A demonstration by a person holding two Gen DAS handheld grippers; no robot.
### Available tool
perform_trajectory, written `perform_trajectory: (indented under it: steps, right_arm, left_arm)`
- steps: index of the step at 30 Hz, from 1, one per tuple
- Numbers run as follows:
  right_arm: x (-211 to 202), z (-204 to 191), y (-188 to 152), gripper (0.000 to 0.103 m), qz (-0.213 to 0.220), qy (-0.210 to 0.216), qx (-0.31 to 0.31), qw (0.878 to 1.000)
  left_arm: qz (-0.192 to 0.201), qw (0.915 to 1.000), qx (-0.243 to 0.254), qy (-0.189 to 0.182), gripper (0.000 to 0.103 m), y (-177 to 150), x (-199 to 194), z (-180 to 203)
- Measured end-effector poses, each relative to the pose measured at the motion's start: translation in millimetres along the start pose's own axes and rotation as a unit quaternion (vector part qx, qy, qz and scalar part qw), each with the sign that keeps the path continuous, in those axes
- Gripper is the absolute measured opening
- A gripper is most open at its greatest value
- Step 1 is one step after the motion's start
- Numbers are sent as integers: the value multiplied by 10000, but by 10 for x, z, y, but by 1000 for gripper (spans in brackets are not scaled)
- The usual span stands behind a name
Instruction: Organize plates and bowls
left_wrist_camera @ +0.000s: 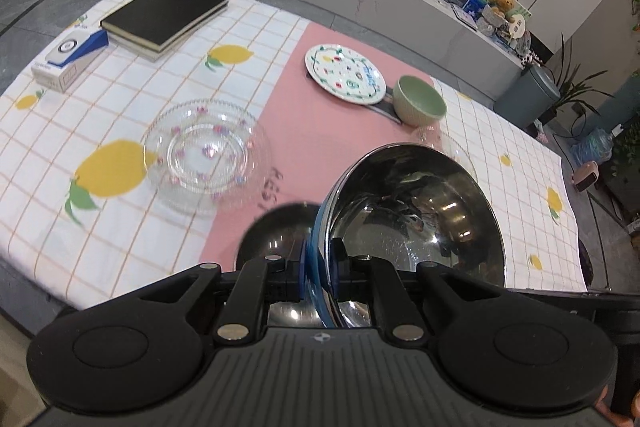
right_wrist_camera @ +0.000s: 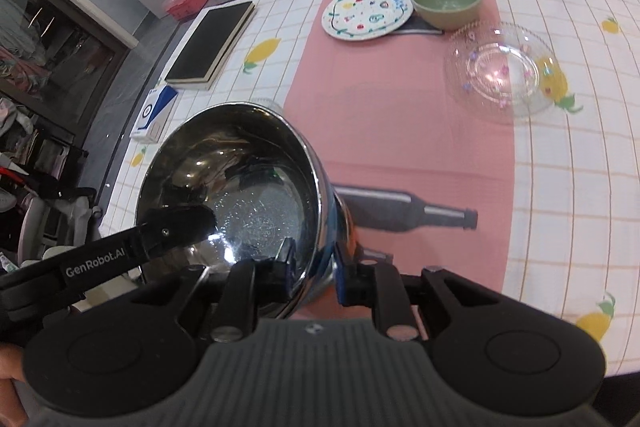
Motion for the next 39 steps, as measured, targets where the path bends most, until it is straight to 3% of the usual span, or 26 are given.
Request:
perform_trajectory:
  steps: [16,24,39]
  right_arm:
    - [174,159,-262,17,-375,130,256,9989]
    - [415,30,-28,16,-372,101,200,9991]
    - [730,10,84,13,-523,-298,-62,9982]
  left_arm:
    - [-328,9993,-169,86,14,-345,96,-74]
    - [-238,9987,-355,260,13,-138,199,-249]
    - [-530,9968,-326,509,12,-88,482,-386]
Point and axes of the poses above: each gripper's, at about its wrist camera, not at the fingertips, and x roughly the way its jaws point, z to its right, y to its top, the point moved 8 cm from there along x, roughly the way its jaws point
